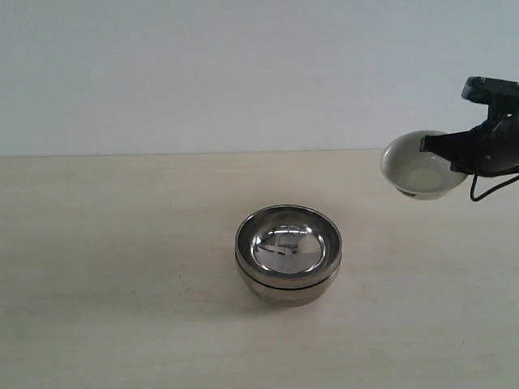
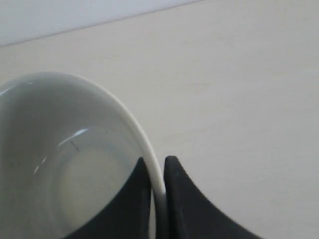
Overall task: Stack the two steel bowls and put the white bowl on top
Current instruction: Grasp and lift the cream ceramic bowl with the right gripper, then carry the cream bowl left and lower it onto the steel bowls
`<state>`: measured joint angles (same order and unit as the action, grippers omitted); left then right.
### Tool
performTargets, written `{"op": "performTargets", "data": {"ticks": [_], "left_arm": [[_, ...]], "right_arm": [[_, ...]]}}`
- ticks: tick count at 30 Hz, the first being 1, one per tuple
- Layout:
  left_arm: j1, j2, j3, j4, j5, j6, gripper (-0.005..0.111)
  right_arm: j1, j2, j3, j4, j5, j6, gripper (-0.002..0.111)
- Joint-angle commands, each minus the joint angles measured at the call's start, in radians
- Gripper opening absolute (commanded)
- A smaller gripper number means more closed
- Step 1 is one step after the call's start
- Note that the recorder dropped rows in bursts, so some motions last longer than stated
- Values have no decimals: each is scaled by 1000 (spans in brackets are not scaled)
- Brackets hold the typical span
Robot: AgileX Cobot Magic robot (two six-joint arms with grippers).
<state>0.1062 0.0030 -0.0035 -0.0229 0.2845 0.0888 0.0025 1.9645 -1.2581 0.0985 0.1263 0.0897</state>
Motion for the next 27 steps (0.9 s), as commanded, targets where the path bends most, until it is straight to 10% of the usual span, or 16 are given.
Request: {"op": "performTargets", "data": {"ticks": [1, 27], "left_arm": [[1, -3, 3, -3, -6, -11, 4], [1, -3, 3, -3, -6, -11, 4]], "right_arm": [[-2, -87, -1, -5, 63, -14, 0], [434, -240, 1, 188, 351, -163, 0]]}}
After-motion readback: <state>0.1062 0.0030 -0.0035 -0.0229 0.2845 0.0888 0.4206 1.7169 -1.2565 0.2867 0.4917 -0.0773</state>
